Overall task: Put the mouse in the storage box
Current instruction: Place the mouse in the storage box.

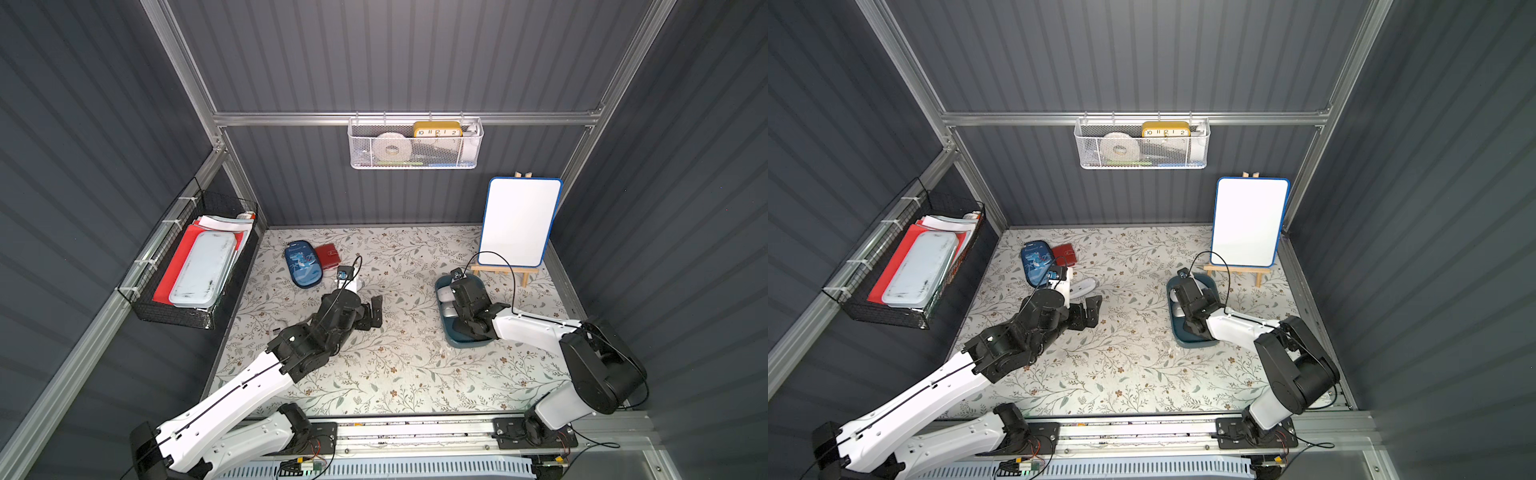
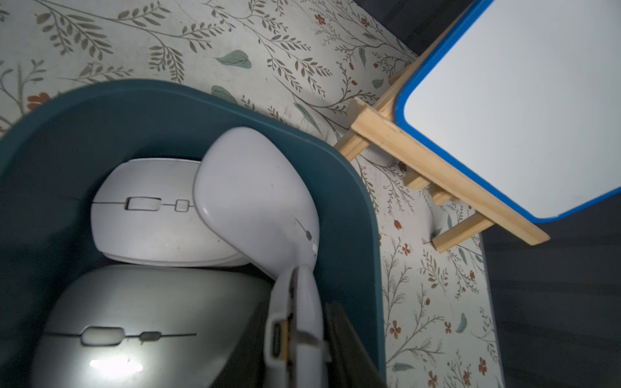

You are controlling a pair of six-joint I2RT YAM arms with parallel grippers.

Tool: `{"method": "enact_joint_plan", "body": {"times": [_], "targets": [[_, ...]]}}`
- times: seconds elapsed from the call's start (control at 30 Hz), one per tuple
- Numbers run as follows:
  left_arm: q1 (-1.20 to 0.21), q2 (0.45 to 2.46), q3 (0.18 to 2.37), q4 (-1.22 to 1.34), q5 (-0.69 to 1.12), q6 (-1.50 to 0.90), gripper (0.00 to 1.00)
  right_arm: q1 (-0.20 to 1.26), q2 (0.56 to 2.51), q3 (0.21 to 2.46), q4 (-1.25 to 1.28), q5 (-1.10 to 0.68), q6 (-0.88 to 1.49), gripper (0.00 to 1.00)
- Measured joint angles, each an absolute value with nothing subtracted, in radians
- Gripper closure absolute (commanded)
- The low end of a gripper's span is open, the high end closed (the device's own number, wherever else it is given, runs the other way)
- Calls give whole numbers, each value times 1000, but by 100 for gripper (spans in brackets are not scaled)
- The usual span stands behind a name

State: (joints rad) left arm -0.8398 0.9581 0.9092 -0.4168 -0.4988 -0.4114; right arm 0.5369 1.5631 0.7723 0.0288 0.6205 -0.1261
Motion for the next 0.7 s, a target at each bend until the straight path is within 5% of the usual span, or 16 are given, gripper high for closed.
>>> {"method": "enact_joint_plan", "body": {"times": [0.17, 0.57, 0.7], "targets": [[-840, 973, 909, -417, -499, -429, 1, 546, 1562, 771, 30, 620, -127, 45], [-829, 1073, 874, -400, -531, -614, 1, 661, 1380, 715, 24, 627, -124, 28], [-718, 1147, 867, -384, -500, -663, 1, 680, 1276, 683, 22, 603, -91, 26]]}}
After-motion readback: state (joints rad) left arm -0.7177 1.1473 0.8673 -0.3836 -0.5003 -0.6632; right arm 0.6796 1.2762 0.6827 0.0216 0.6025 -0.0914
